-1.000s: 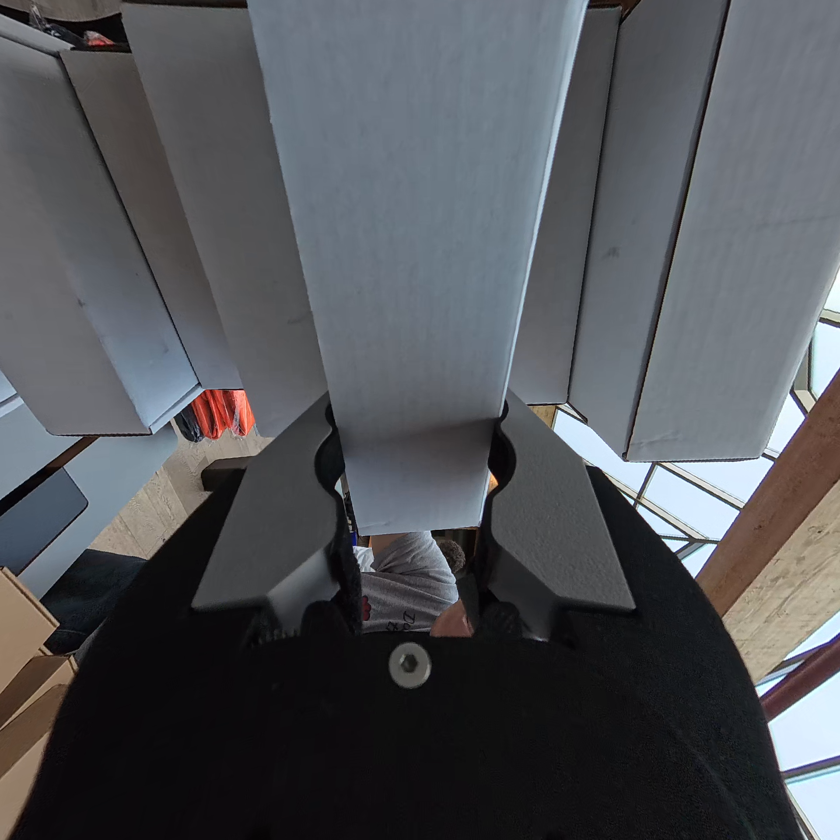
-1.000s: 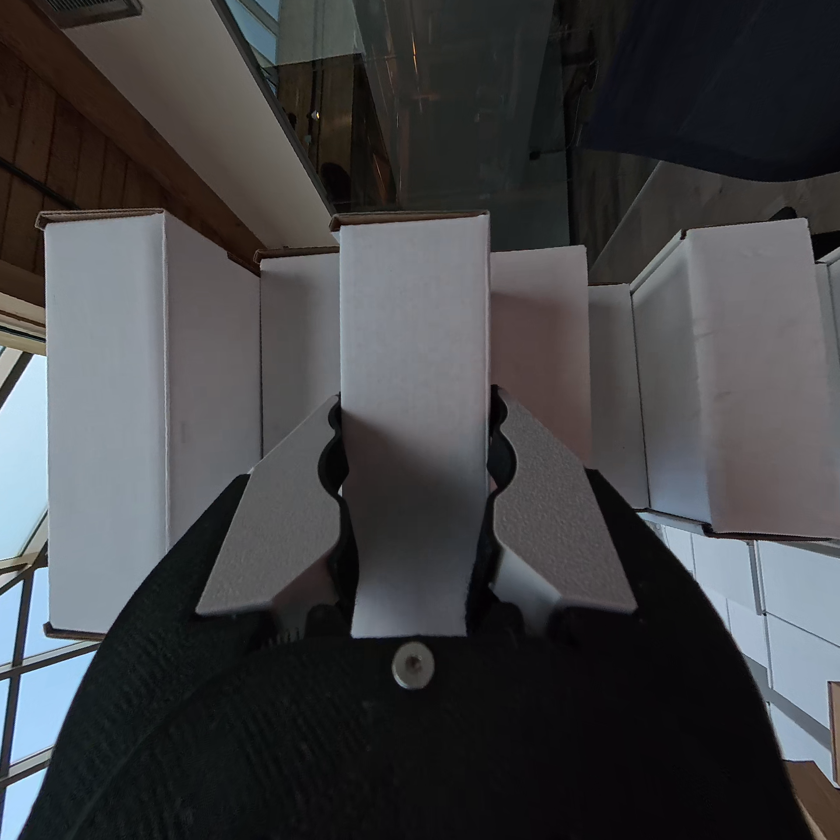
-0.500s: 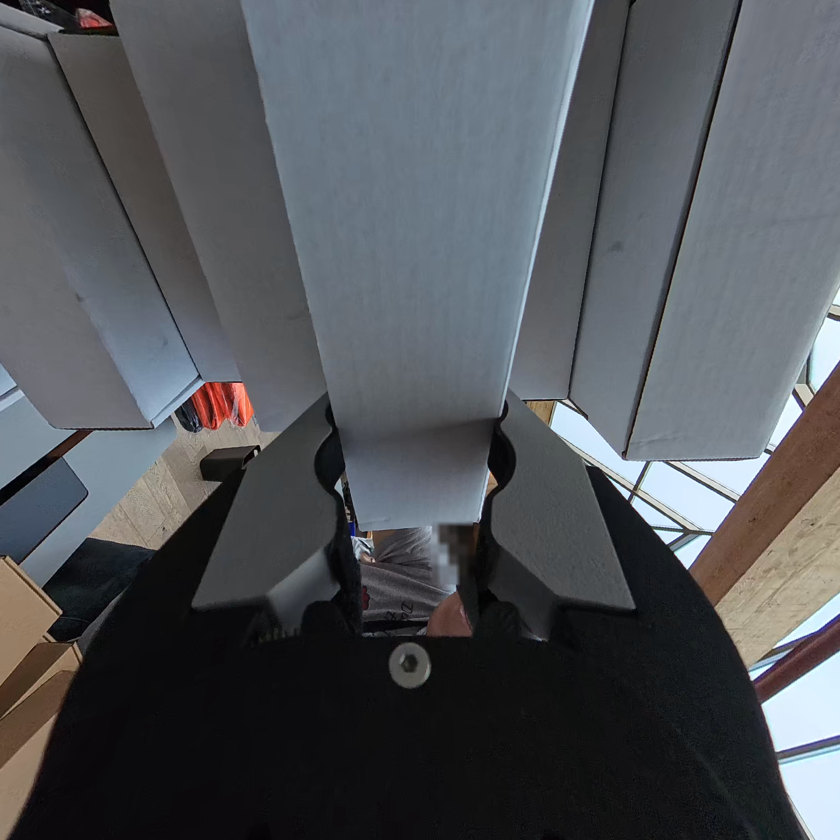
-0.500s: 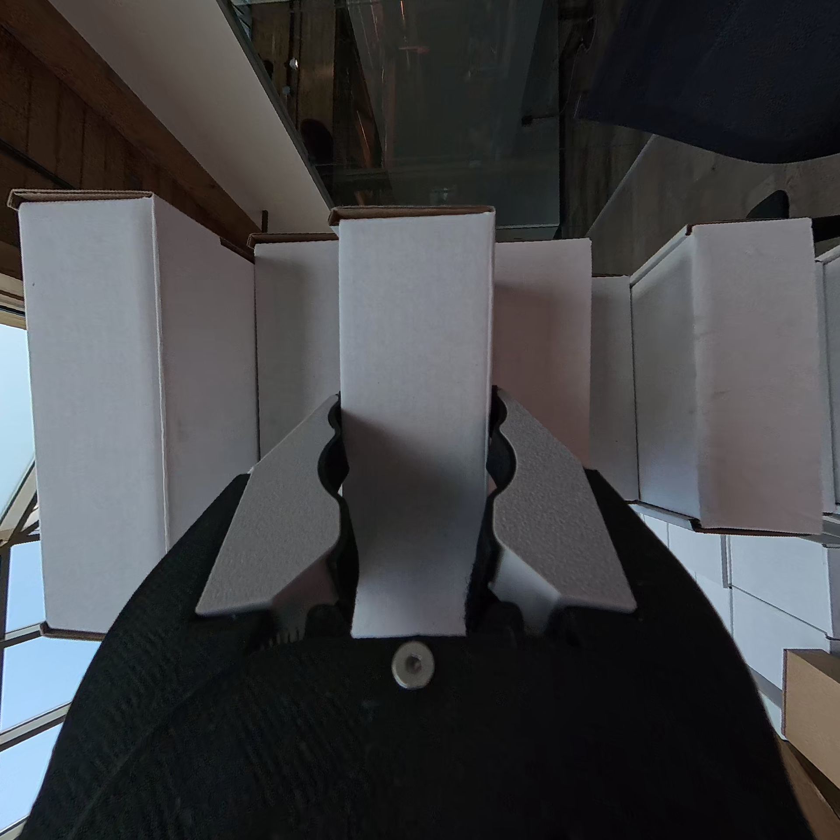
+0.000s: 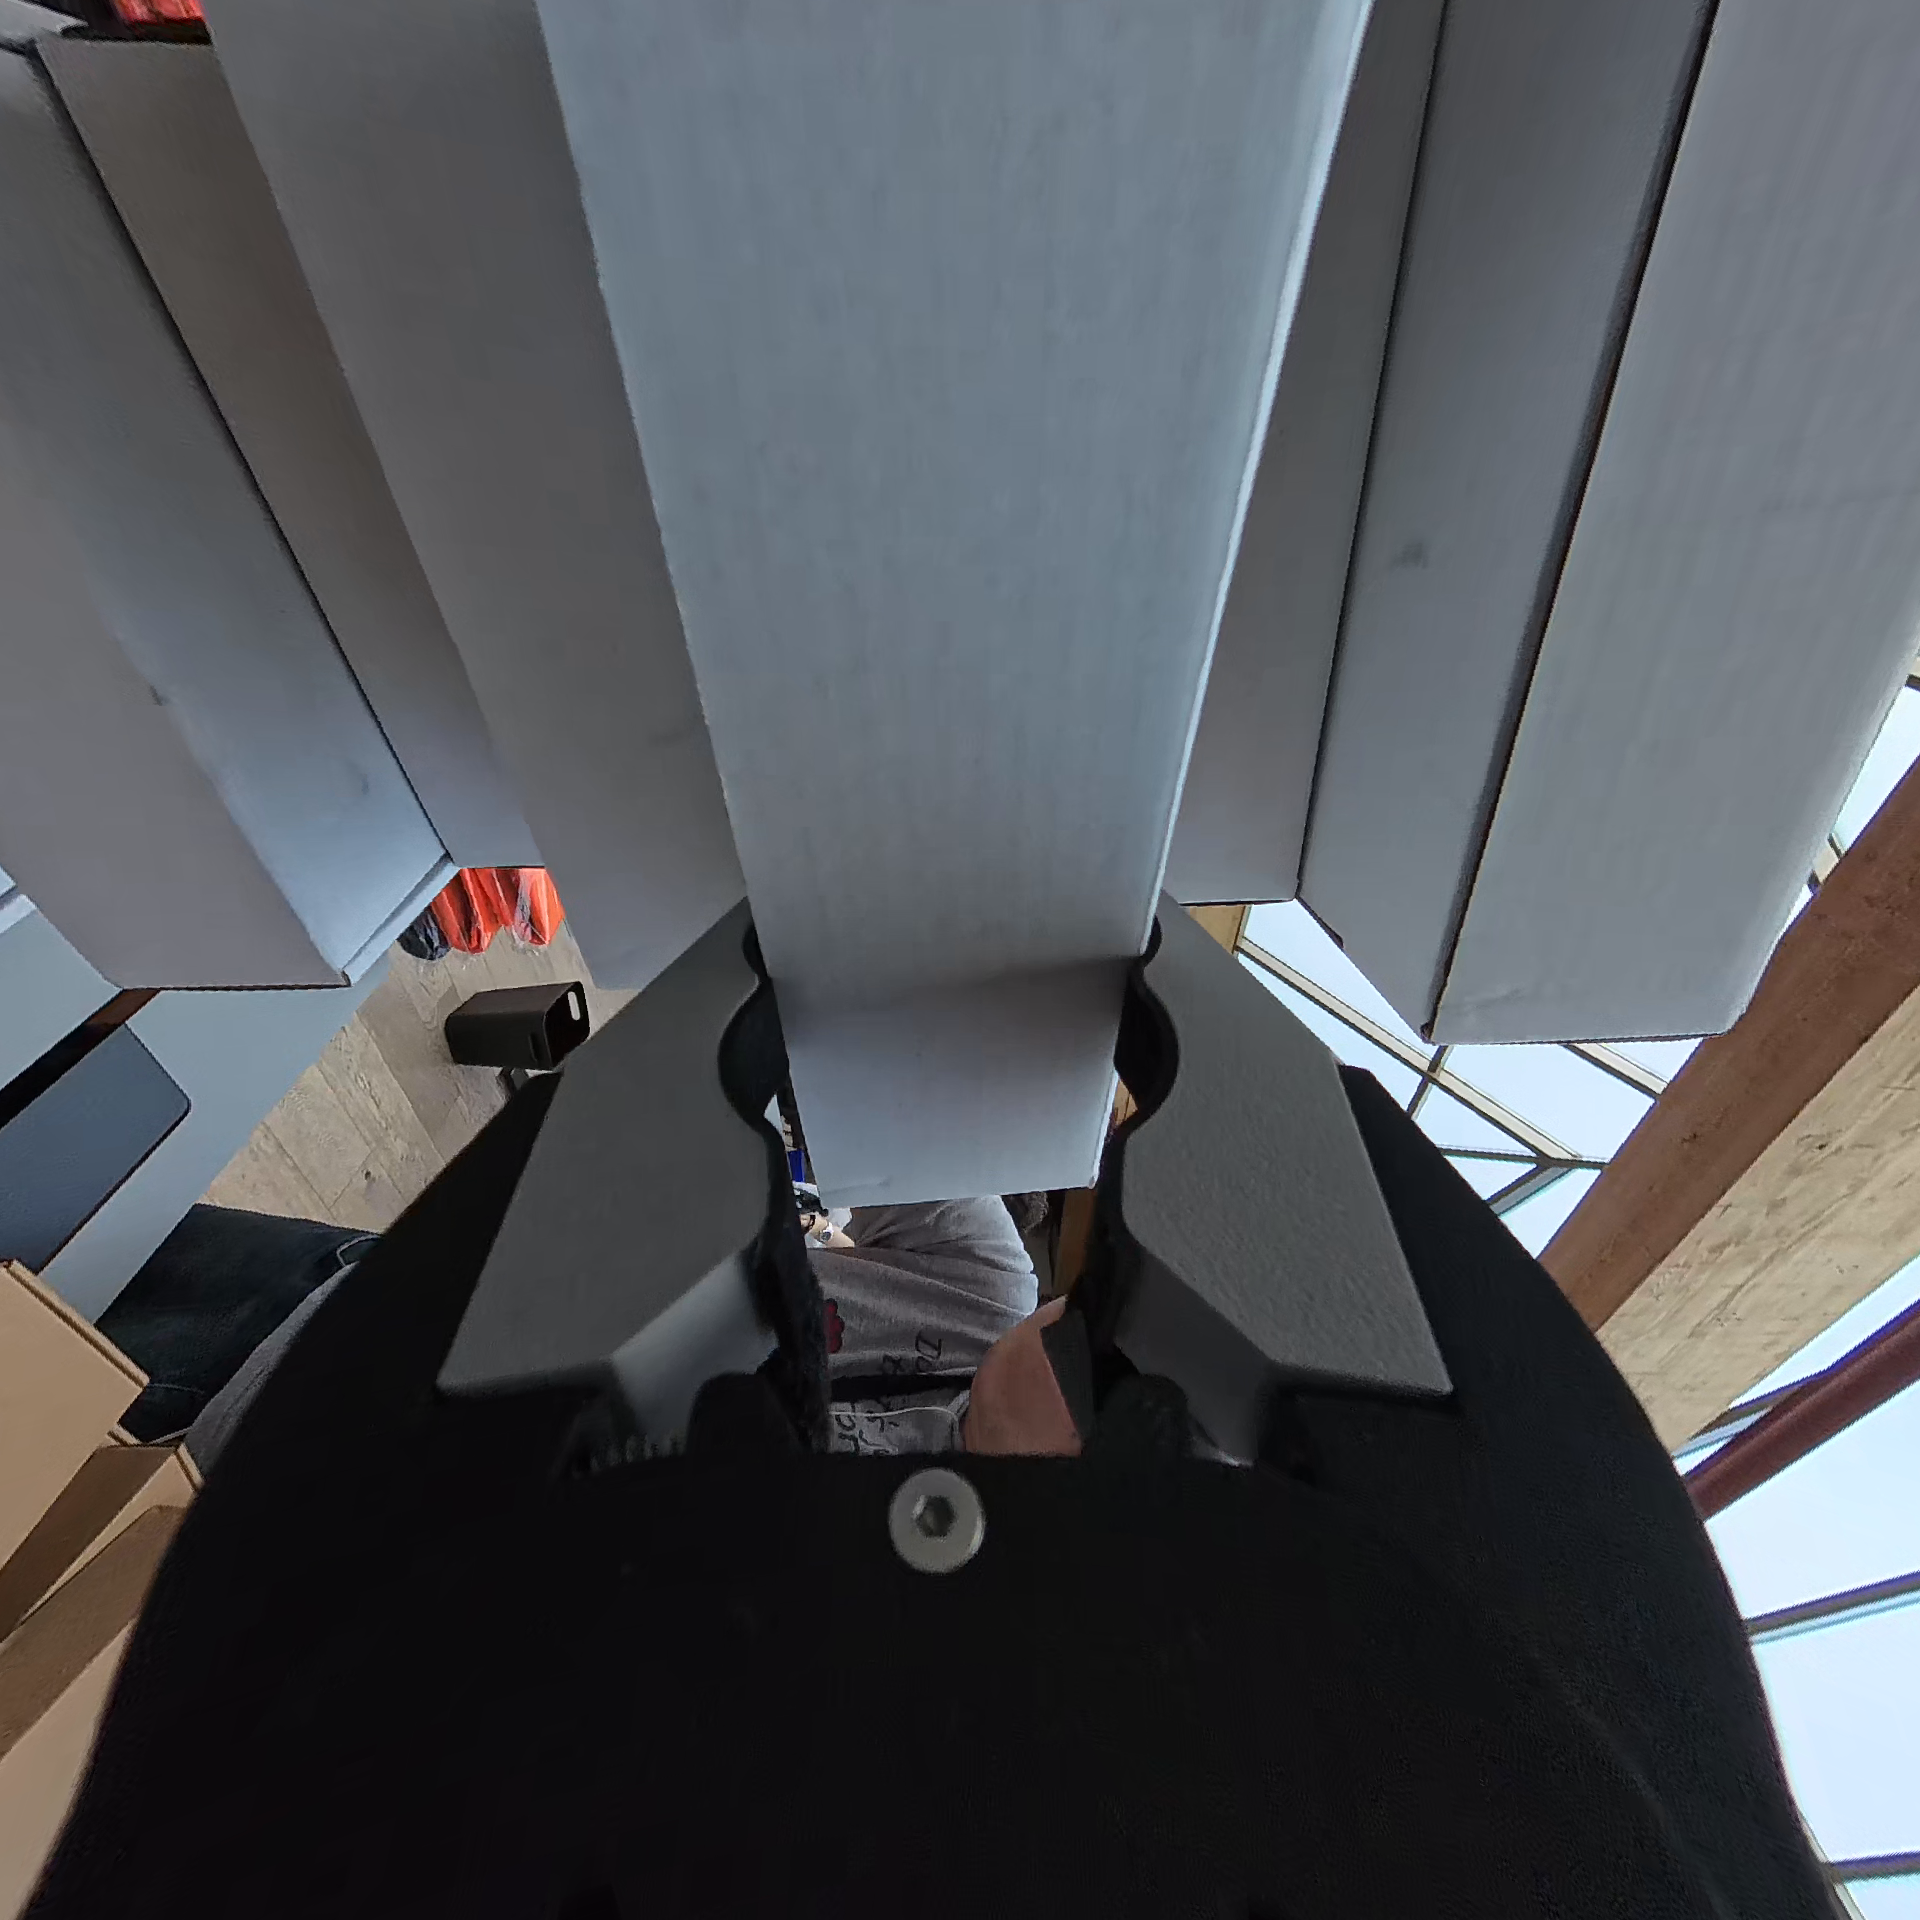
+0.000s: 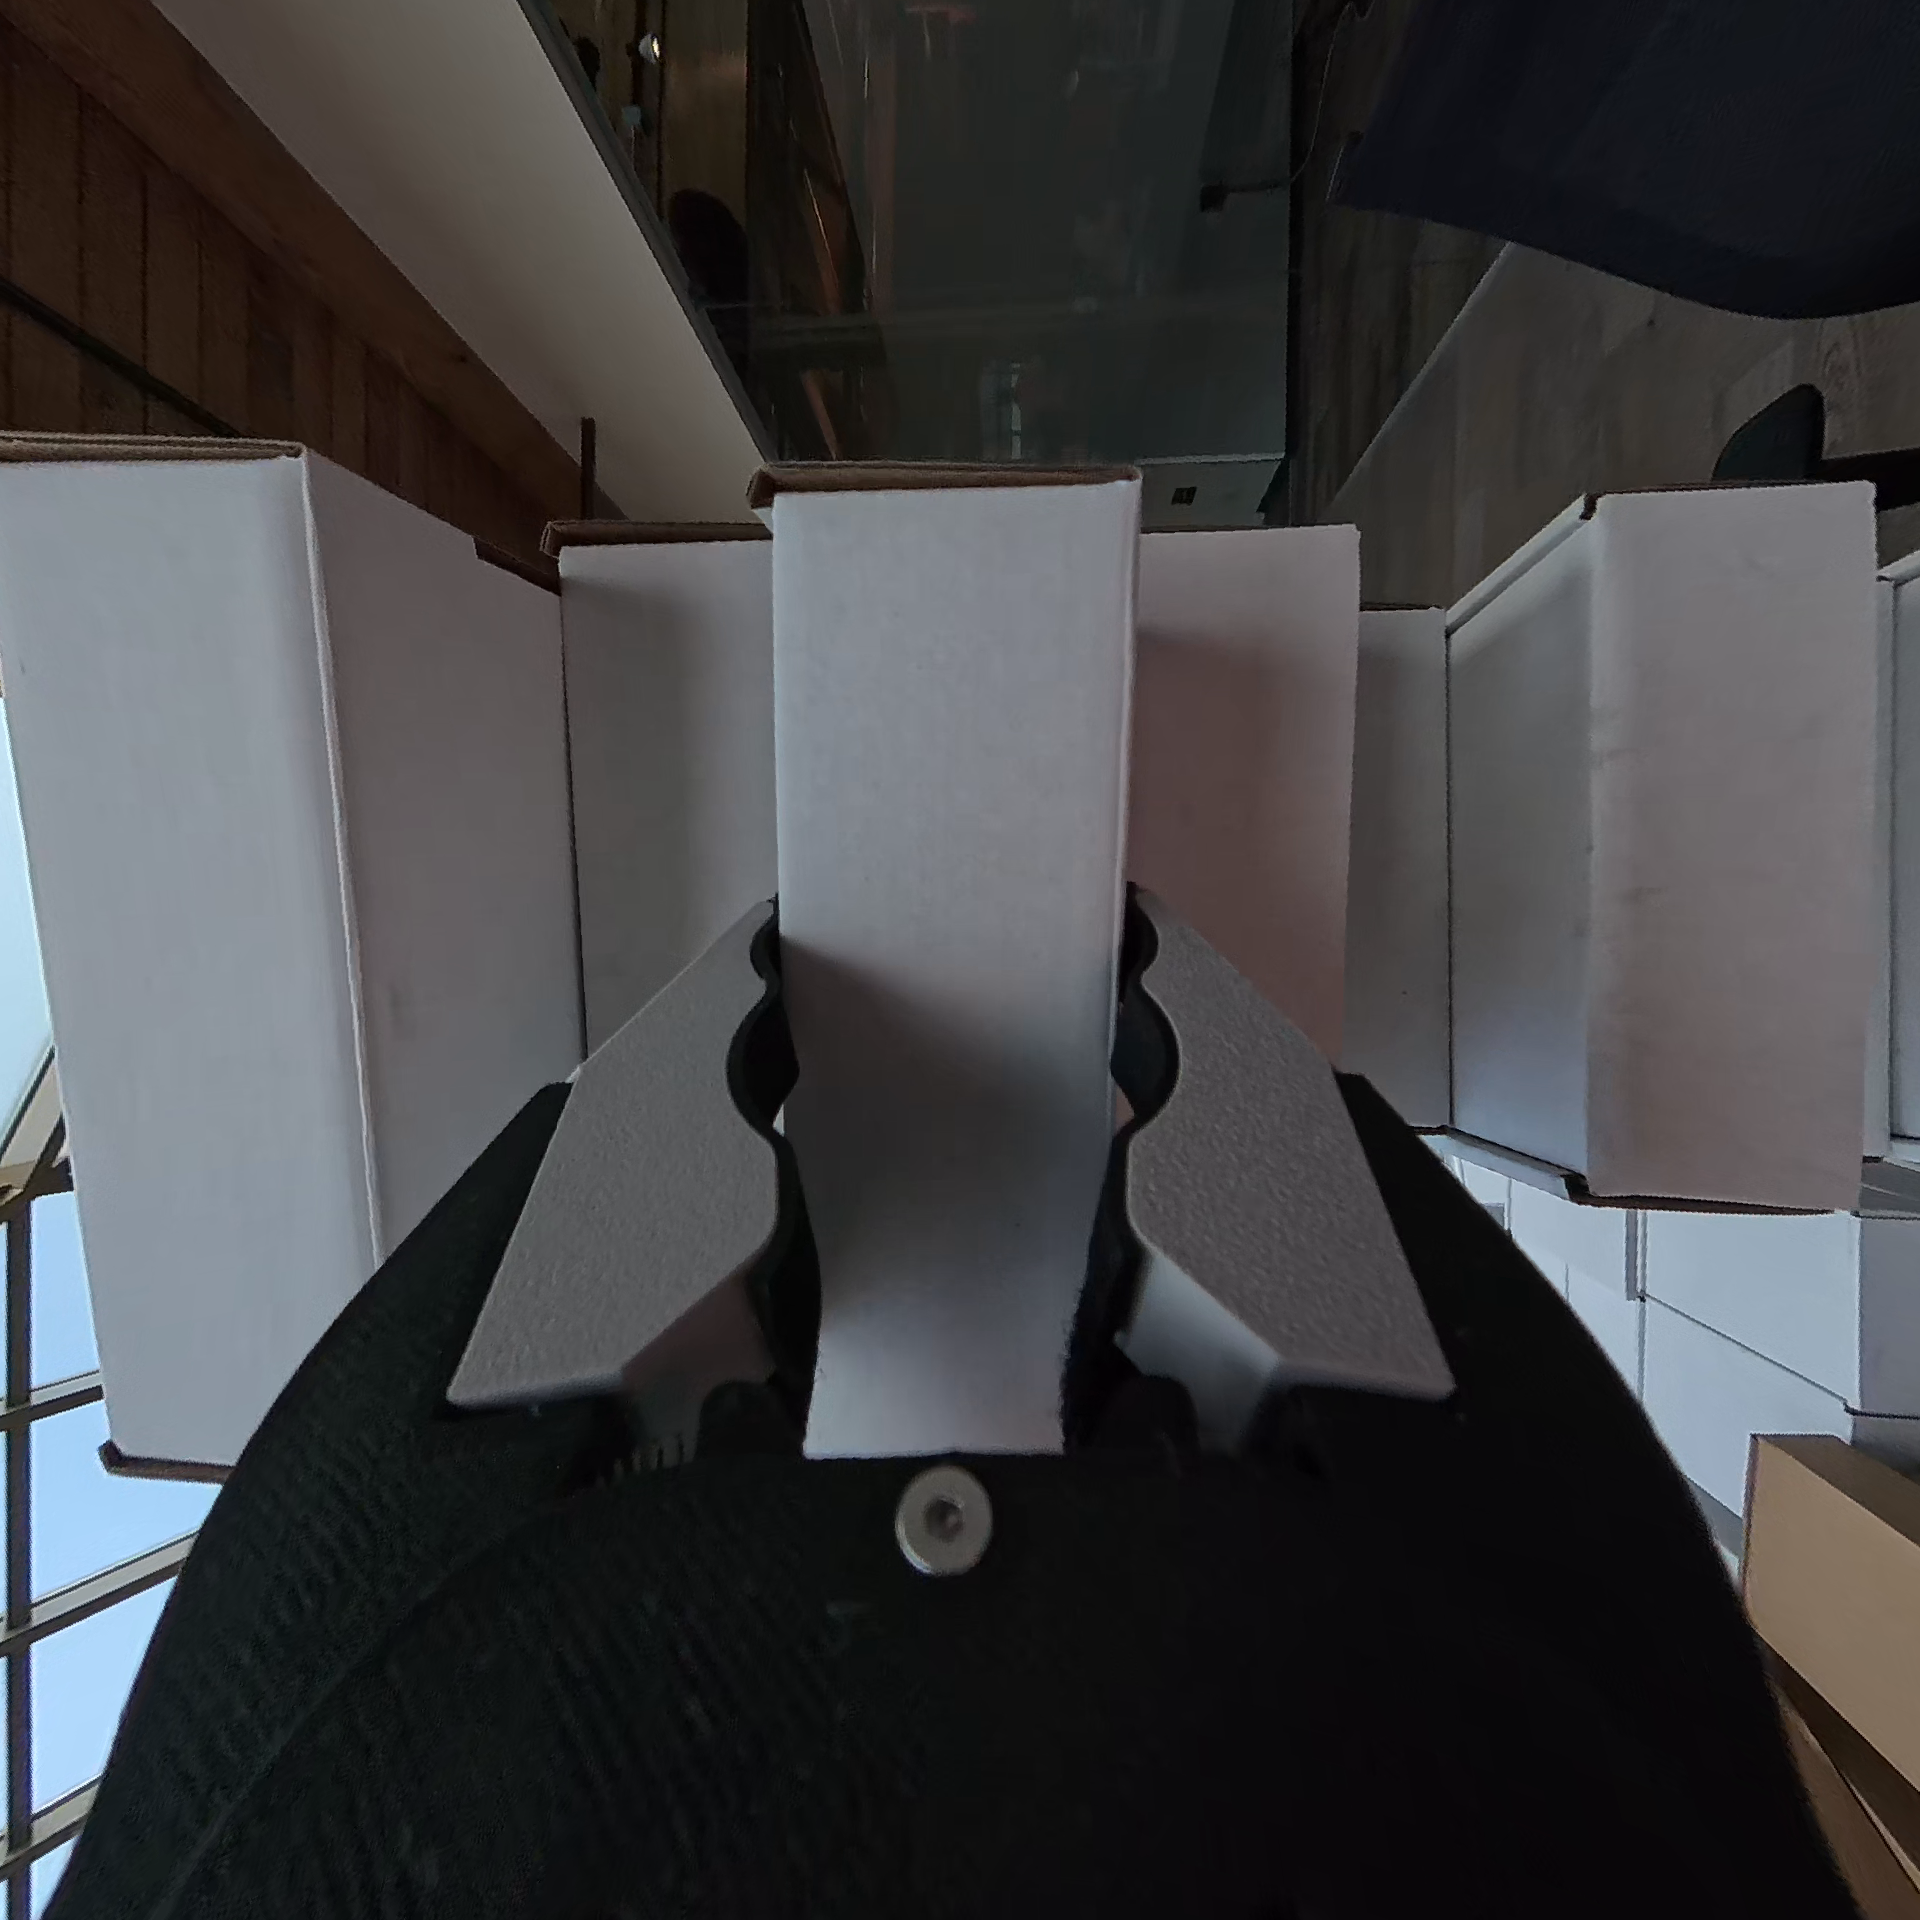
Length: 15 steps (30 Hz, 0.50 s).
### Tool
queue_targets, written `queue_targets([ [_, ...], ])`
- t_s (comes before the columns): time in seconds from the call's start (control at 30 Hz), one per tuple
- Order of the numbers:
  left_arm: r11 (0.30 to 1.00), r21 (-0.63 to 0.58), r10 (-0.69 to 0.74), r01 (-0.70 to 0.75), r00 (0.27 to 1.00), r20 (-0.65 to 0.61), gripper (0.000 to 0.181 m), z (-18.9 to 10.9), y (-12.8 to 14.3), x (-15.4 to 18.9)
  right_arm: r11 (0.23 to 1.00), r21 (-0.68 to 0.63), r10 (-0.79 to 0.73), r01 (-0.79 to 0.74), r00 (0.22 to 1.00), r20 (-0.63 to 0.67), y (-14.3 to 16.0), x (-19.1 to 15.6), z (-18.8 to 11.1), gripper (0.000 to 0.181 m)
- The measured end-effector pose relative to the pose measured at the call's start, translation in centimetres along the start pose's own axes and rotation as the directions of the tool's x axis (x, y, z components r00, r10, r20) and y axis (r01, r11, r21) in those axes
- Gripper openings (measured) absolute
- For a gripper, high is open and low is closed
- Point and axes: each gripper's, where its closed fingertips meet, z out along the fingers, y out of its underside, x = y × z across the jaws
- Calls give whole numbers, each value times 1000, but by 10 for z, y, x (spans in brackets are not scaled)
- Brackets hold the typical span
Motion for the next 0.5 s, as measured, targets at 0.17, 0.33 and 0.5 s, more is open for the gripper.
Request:
queue_targets([
  [0.17,1000,-9,1,-1,1000,-11,62,1,-1,0,1000,-19,-1,0,1000,-2,0,0,0,60],
  [0.33,1000,-27,8,-8,1000,-10,62,1,3,0,999,-44,-9,9,1000,0,2,1,-1,60],
  [0.5,999,-38,17,-16,1000,15,63,1,6,-2,998,-57,-16,16,1000,-1,4,2,-3,60],
])
